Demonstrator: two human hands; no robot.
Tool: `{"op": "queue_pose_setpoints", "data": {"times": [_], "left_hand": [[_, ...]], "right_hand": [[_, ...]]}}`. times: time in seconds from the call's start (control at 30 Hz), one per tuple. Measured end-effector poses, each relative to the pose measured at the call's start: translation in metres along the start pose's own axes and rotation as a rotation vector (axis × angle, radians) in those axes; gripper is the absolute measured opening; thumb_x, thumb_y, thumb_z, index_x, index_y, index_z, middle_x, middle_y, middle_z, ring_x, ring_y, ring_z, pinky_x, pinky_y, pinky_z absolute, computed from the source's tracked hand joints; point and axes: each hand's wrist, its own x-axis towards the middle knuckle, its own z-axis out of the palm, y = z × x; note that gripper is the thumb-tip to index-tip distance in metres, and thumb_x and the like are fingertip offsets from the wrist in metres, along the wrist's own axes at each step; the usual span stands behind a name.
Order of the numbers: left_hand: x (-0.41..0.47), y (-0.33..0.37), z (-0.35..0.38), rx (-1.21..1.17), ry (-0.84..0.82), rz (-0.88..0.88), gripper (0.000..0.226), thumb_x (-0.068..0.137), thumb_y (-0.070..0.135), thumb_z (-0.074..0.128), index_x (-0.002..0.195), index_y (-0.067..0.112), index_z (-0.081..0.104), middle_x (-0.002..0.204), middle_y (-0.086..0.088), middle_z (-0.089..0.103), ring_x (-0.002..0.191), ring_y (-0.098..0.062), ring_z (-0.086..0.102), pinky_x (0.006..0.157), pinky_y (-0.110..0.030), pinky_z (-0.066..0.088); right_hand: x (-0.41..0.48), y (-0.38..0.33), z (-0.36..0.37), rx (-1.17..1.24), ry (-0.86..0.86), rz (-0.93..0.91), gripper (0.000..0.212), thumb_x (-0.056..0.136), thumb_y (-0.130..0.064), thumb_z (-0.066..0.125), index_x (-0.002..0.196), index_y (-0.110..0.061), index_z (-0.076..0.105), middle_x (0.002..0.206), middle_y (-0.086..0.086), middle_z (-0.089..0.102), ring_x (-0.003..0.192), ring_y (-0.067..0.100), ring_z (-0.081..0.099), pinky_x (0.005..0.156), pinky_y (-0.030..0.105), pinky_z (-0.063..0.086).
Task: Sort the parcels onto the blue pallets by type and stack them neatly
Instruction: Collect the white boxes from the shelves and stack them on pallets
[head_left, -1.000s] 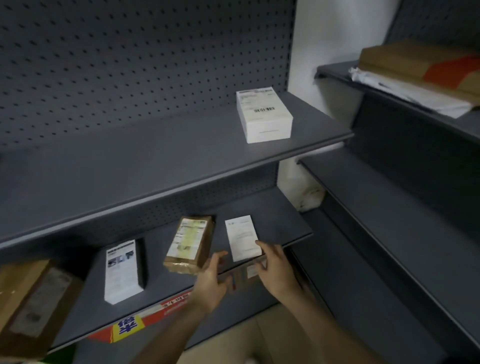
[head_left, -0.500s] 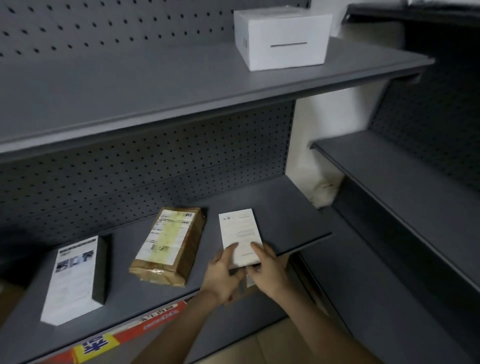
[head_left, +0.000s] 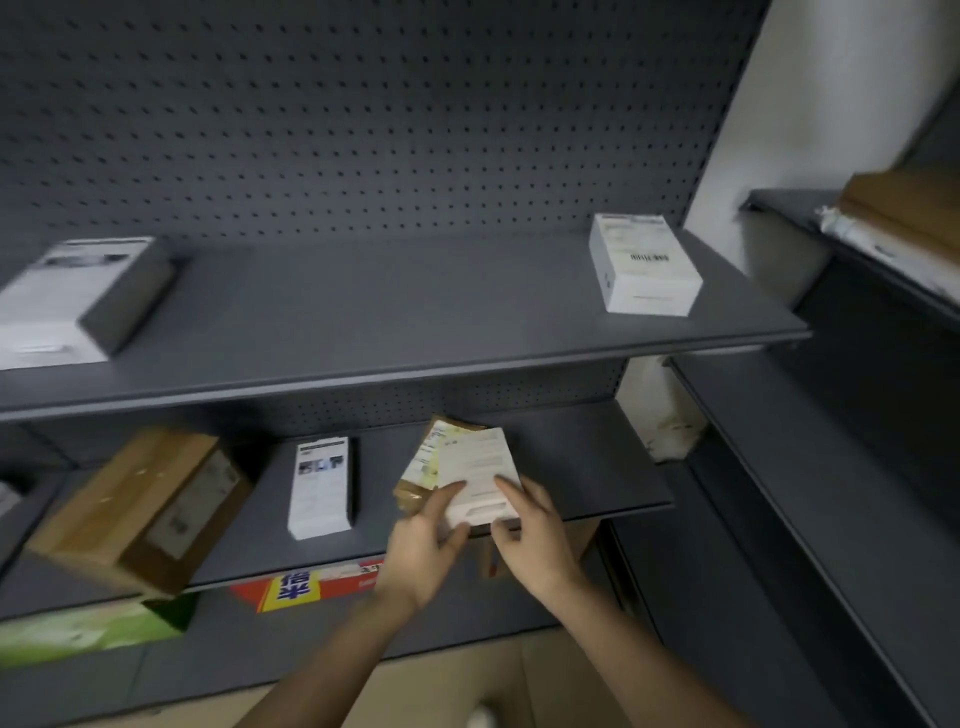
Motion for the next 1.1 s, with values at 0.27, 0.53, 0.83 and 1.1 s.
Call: {"op": "queue_pose_setpoints", "data": {"times": [0.27, 0.53, 0.83, 1.1], "left_hand": [[-0.104, -0.022, -0.118, 0.022, 0.281, -0.024, 0.042, 0.091, 0.027, 0.062, 0.132, 0.029, 0.051, 0.123, 0.016, 0.052, 0.107, 0.0, 0.05, 0.087, 0.0, 0.034], [-0.234, -0.097, -0.244, -0.014, 0.527, -0.162, 0.037, 0.088, 0.032, 0.065, 0.124, 0.039, 0.055, 0.112, 0.018, 0.062, 0.092, 0.001, 0.059, 0.077, -0.018, 0.049], [-0.402, -0.18, -0.435, 0.121, 0.81, -0.295, 0.036, 0.088, 0.03, 0.066, 0.124, 0.032, 0.059, 0.117, 0.017, 0.058, 0.099, 0.0, 0.058, 0.081, -0.021, 0.051], [-0.492, -0.247, -0.573, 0.199, 0.967, -0.349, 0.038, 0.088, 0.028, 0.066, 0.124, 0.035, 0.058, 0.117, 0.023, 0.055, 0.102, -0.001, 0.056, 0.084, -0.022, 0.05]], "right_hand": [[-0.056, -0.126, 0.04, 0.016, -0.075, -0.236, 0.05, 0.091, -0.014, 0.055, 0.138, -0.029, 0.046, 0.147, -0.006, 0.034, 0.13, 0.016, 0.041, 0.108, 0.025, 0.037], [-0.104, -0.258, 0.139, 0.021, -0.302, -0.508, 0.047, 0.091, -0.01, 0.053, 0.135, -0.028, 0.051, 0.136, -0.009, 0.038, 0.12, 0.002, 0.045, 0.096, 0.007, 0.032], [-0.198, -0.466, 0.292, 0.123, -0.465, -0.736, 0.047, 0.089, -0.01, 0.054, 0.133, -0.026, 0.051, 0.135, -0.006, 0.039, 0.118, 0.013, 0.05, 0.098, 0.027, 0.044], [-0.252, -0.612, 0.402, 0.223, -0.5, -0.898, 0.05, 0.088, -0.011, 0.055, 0.134, -0.028, 0.049, 0.138, -0.009, 0.037, 0.118, 0.009, 0.05, 0.095, 0.022, 0.042]]}}
